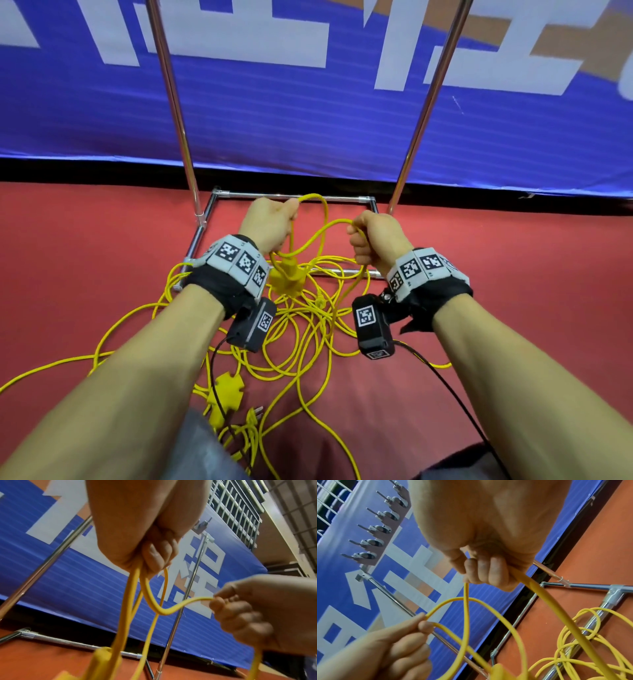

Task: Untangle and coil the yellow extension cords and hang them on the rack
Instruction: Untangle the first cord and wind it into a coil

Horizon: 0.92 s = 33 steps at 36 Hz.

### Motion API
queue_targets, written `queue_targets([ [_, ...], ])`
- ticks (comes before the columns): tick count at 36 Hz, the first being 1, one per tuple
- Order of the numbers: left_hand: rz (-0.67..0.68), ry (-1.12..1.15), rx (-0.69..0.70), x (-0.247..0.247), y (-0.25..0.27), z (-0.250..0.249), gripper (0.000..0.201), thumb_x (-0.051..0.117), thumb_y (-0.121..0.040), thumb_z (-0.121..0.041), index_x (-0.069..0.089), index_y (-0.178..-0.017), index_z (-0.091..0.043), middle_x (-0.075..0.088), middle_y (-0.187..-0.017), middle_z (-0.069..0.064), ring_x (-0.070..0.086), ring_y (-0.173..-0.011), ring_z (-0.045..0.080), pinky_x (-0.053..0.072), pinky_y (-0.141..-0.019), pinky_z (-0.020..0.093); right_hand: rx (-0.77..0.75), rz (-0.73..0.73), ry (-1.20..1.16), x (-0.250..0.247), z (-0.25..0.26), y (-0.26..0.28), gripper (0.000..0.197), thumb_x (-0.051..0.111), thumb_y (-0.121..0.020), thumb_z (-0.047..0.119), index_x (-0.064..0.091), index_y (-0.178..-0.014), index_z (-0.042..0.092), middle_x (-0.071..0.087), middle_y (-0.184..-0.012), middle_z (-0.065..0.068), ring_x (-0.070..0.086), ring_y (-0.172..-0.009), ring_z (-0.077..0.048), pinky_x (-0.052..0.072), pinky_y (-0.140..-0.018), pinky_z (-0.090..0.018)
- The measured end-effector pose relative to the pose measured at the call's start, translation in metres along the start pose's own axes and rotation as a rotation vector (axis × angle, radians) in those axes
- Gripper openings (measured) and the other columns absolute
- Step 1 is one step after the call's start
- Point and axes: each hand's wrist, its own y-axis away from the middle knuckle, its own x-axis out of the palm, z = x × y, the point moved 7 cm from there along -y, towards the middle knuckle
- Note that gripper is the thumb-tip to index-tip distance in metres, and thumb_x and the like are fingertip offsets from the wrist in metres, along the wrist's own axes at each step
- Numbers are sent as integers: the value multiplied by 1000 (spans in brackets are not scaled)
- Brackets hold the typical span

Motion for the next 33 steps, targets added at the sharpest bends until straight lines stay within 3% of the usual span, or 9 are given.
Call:
queue_targets([
  [3, 76, -54, 27, 18, 8, -1, 40, 44, -102, -27, 52, -65, -13, 50, -36, -5, 31, -27, 6, 25, -34, 13, 2, 83, -97, 12, 5, 5, 31, 28, -95, 9, 49, -71, 8, 37, -47, 1, 24, -36, -10, 21, -40, -20],
  [6, 146, 6, -12, 41, 16, -4, 38, 45, -102, -27, 55, -70, -11, 60, -43, -5, 31, -28, 3, 22, -33, 10, -74, 122, -31, 19, 11, 12, 27, 36, -93, 4, 54, -73, 6, 42, -55, -5, 33, -41, -13, 30, -46, -23],
  [11, 105, 203, -190, 56, 16, 6, 43, 63, -89, -45, 55, -60, -14, 45, -49, 5, 31, -38, 13, 20, -41, 20, -203, 162, 198, 23, 11, 23, 27, 45, -99, 5, 51, -72, 5, 53, -59, -9, 48, -44, -16, 45, -44, -25],
  [14, 56, 156, -210, 57, 19, 6, 33, 67, -86, -32, 60, -61, -11, 42, -36, -3, 33, -32, 9, 23, -38, 19, -220, 178, 243, 22, 7, 24, 31, 46, -100, 10, 54, -71, 7, 56, -57, -9, 52, -42, -17, 49, -46, -27],
  [16, -22, 184, -202, 52, 17, 4, 28, 68, -85, -23, 61, -63, -8, 43, -37, -2, 34, -33, 11, 23, -36, 17, -216, 169, 265, 19, 5, 23, 34, 50, -100, 17, 56, -68, 7, 57, -55, -8, 55, -45, -20, 51, -53, -31],
  [21, -189, 461, -158, 23, 4, -5, 29, 63, -87, -10, 54, -60, -7, 42, -67, 10, 27, -33, 10, 15, -33, 12, -122, 223, 339, 7, -10, 25, 34, 48, -100, 22, 56, -72, 6, 55, -55, -9, 52, -49, -23, 44, -54, -30],
  [27, -146, 495, -129, 4, -4, 0, 26, 62, -93, -15, 57, -69, -6, 40, -63, 6, 28, -31, 5, 16, -31, 14, -205, 182, 548, -11, -5, 38, 27, 47, -100, 19, 65, -88, 3, 51, -63, -7, 41, -45, -8, 27, -33, -10],
  [30, -145, 489, -125, 4, -3, 2, 27, 61, -94, -19, 60, -70, -6, 50, -64, 5, 29, -31, 4, 17, -31, 13, -276, 167, 568, -8, 1, 36, 26, 53, -98, 22, 68, -85, 6, 48, -59, -3, 38, -42, -5, 27, -35, -11],
  [33, -147, 488, -129, 7, 0, 1, 30, 63, -93, -23, 60, -67, -7, 54, -58, 2, 30, -32, 5, 16, -32, 13, -321, 139, 573, -1, 4, 31, 28, 57, -95, 28, 69, -74, 14, 48, -55, 0, 39, -49, -12, 32, -48, -20],
])
